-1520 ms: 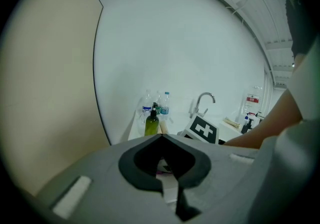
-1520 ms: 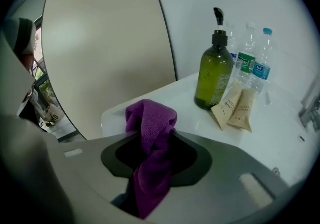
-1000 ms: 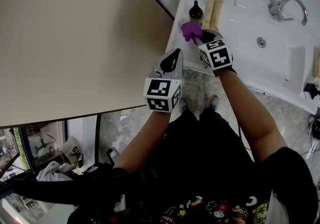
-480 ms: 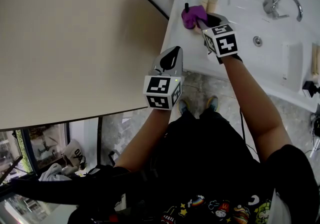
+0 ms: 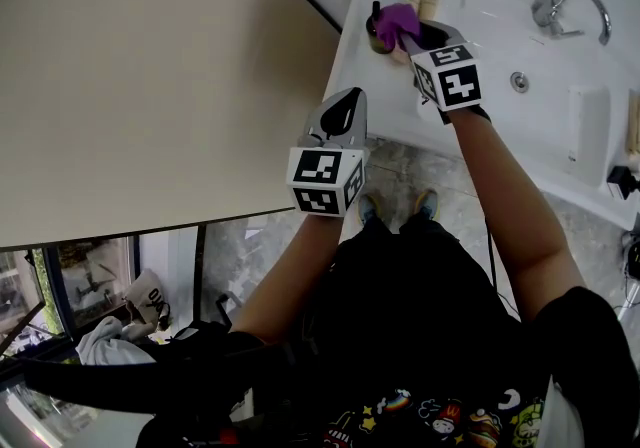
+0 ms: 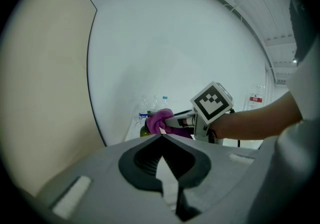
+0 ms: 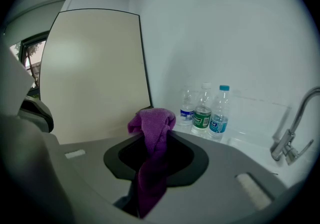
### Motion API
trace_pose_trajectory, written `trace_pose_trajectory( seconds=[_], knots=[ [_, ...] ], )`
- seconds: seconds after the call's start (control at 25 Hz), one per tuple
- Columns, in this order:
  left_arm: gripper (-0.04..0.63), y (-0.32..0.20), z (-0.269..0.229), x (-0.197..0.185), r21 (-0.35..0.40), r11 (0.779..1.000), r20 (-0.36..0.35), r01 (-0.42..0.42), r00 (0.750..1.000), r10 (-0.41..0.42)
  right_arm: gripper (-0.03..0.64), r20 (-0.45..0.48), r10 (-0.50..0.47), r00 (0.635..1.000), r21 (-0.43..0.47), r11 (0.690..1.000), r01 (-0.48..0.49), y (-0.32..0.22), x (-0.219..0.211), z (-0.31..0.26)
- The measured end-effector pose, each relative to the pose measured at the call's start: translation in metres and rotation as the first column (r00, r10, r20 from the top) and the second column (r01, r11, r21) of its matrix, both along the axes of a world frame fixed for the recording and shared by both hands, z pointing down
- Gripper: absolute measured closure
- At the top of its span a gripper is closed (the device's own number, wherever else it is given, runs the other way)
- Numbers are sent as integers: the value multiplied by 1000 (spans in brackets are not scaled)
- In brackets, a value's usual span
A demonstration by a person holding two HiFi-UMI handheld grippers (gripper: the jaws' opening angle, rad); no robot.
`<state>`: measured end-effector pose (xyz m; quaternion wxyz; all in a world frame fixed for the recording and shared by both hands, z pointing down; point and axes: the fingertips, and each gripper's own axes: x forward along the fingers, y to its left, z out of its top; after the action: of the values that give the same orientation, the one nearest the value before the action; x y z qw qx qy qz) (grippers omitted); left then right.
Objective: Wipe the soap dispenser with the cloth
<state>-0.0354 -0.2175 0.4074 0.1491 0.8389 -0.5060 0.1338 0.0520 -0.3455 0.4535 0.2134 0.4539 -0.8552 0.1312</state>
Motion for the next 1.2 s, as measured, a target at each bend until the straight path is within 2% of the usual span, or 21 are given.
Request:
trace_pose_trajectory(
  seconds=[0.32,0.68,1.2],
  knots=[
    [594,3,2,-13,-4,1000,-5,3,1000,-3,500,11,-47,999,-22,999,47,15,-35,11],
    [594,6,4,-46,-12,999,-2,30,1000,-30,500,9,-70,998,-44,997,70,20,-68,19],
    [594,17,20,-53,-60,998,15,36,999,-35,500,-82,-70,994,-188,981,53,34,-52,110]
  ],
)
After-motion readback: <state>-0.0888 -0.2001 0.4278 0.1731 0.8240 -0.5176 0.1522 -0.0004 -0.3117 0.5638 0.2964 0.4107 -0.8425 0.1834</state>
